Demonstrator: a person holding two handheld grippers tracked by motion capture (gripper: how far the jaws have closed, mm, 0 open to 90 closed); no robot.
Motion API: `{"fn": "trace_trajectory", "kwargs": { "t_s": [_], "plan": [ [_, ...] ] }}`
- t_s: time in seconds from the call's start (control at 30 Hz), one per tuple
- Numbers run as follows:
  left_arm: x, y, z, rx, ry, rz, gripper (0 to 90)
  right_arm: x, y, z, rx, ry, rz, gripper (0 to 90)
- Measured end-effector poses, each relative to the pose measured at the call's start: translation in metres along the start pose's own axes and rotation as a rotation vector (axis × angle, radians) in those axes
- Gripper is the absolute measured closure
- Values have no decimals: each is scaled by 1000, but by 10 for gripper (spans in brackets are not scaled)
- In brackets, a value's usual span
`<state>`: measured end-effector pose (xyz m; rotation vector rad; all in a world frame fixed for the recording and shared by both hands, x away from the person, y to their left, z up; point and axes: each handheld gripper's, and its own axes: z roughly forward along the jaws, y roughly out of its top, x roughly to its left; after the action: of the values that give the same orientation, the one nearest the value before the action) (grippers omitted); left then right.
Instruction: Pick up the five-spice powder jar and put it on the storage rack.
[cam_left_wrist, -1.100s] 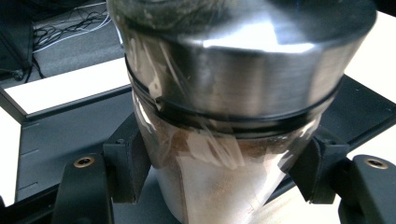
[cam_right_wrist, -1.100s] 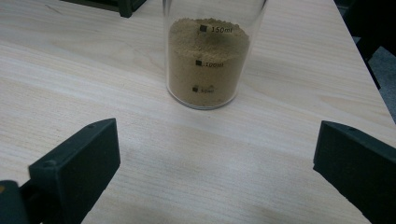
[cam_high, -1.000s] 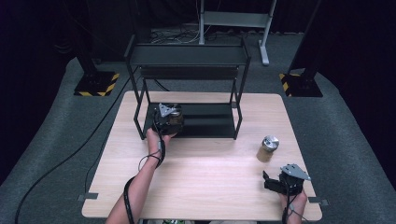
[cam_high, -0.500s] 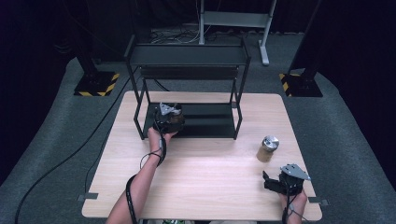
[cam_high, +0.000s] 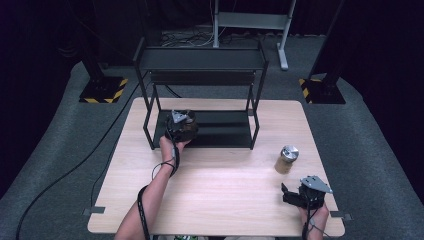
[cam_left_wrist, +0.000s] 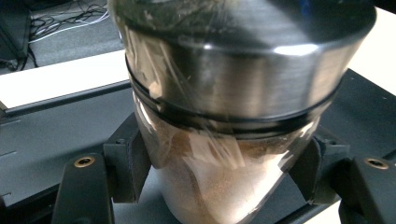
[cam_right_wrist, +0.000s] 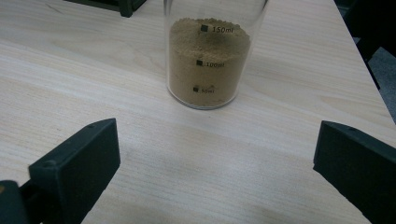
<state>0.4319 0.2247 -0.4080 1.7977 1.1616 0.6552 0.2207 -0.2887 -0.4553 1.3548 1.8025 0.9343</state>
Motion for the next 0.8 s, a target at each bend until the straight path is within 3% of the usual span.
{"fn": "trace_trajectory", "kwargs": {
  "t_s": [0.8],
  "plan": [
    [-8, 2, 18, -16, 22, 24, 308, -1, 0, 0, 0, 4, -1, 0]
  ]
}}
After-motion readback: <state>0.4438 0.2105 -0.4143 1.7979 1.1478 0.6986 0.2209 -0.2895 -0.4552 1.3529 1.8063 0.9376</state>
